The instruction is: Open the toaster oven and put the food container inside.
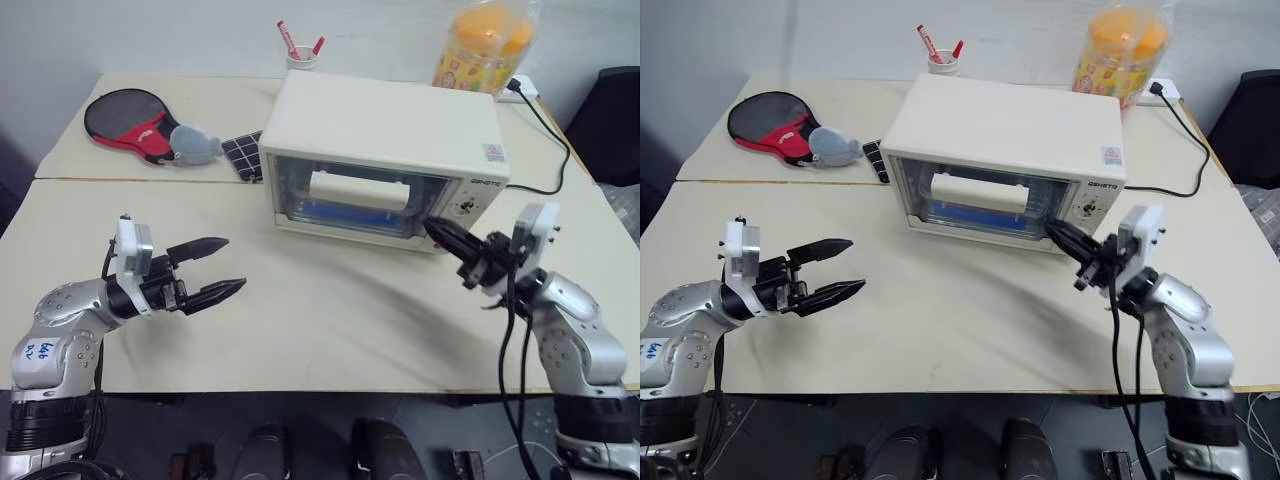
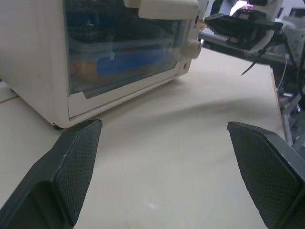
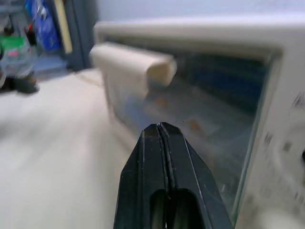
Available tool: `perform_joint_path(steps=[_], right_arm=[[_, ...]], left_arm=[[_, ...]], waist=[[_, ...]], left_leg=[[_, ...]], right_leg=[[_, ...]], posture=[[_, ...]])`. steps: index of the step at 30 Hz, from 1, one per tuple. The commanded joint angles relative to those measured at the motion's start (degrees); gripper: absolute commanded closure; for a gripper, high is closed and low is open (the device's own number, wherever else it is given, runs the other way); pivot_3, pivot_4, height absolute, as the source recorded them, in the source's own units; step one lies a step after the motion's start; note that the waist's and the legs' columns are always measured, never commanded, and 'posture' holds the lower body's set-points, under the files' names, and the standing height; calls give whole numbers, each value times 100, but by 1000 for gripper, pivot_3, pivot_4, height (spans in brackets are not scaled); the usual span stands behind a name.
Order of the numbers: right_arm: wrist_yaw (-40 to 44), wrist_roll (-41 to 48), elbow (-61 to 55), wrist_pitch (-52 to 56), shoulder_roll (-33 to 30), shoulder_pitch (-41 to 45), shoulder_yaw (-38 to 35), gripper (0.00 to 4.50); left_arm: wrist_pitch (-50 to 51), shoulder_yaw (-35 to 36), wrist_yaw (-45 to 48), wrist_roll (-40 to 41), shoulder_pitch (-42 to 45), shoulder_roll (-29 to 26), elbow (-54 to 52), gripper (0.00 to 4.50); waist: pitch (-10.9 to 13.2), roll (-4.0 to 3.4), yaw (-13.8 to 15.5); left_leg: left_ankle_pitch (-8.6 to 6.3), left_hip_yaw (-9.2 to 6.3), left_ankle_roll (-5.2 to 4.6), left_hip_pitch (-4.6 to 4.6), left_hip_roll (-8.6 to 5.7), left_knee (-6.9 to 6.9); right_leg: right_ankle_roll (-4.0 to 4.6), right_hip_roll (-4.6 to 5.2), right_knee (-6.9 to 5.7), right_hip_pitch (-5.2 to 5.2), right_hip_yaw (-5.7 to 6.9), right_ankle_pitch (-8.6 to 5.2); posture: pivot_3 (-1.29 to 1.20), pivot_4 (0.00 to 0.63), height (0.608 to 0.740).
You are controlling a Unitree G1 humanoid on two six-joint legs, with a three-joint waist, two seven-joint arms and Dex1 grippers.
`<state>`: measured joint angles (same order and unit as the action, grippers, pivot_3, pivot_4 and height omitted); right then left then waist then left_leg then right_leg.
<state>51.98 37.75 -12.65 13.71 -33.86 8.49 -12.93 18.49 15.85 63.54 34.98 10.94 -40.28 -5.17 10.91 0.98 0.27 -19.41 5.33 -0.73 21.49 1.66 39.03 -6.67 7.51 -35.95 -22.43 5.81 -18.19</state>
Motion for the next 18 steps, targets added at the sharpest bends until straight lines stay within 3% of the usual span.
perform_joint_path(steps=[1, 6, 12, 18], right_arm=[[631, -37, -562, -331, -329, -741, -283, 3561], [1057, -533, -720, -1188, -239, -1754, -101, 1935], [1157, -892, -212, -1857, 28, -1797, 116, 38], [1467, -1182, 77, -2380, -33, -1717, 380, 38]], left_arm=[[-572, -30, -32, -545, -164, -121, 304, 0], [-1807, -120, -191, -1378, -768, -31, 526, 0], [-2217, -250, -134, -1327, -1238, 189, 284, 0], [-2303, -182, -99, -1165, -1204, 190, 297, 0]], waist=[[0, 0, 0], [-1, -1, -50], [-1, 1, -35], [-1, 0, -33]], left_leg=[[-1, 2, -2, 0, -1, 0], [-3, 15, -5, -20, 2, 1], [-5, 16, -4, -23, 4, 2], [-6, 12, -4, -23, 4, 2]], right_leg=[[0, 1, 2, 0, 0, 0], [-2, 1, 0, 5, -14, 1], [-2, 7, 1, 4, -17, 1], [-1, 11, 1, 5, -14, 1]], posture=[[0, 150, 740], [0, 150, 740], [0, 150, 740], [0, 150, 740]])
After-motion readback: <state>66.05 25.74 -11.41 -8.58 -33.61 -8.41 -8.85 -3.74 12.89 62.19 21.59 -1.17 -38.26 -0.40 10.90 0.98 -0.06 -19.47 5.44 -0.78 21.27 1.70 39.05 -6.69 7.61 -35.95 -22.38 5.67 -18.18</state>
